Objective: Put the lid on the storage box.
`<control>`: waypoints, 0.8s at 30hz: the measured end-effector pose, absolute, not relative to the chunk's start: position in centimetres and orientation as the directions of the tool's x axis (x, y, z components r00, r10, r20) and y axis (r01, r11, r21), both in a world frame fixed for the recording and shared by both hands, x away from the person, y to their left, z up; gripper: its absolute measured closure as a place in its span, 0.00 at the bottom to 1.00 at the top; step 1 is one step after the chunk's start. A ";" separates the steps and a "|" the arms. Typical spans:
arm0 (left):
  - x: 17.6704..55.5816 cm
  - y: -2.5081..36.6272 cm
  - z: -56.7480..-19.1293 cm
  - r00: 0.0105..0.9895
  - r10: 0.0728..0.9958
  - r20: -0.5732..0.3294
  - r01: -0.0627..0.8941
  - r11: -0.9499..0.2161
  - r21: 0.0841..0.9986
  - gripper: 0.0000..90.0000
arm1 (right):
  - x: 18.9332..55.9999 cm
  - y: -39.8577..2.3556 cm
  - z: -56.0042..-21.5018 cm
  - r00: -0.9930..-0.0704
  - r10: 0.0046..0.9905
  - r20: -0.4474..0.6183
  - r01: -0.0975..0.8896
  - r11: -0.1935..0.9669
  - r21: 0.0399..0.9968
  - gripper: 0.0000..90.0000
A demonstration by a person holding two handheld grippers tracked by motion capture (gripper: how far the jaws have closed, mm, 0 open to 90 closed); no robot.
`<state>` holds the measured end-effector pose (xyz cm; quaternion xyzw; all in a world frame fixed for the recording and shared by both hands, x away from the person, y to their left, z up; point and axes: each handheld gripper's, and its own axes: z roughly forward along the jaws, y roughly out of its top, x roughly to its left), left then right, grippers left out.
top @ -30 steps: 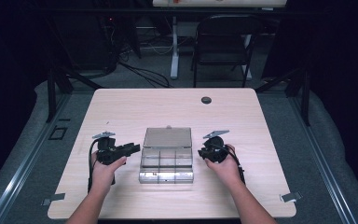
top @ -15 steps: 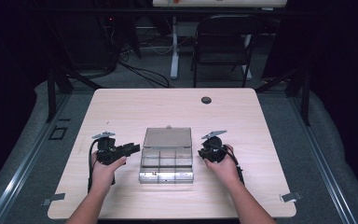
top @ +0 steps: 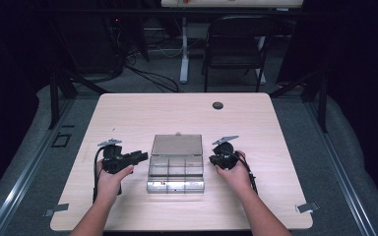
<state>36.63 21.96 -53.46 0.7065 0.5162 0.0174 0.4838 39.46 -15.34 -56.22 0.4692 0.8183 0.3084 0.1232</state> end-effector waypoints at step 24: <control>36.6 22.0 -53.4 0.464 0.748 -0.475 0.711 0.005 0.703 0.65 | 38.4 -15.0 -53.5 -0.570 0.817 0.092 0.643 0.373 0.668 0.98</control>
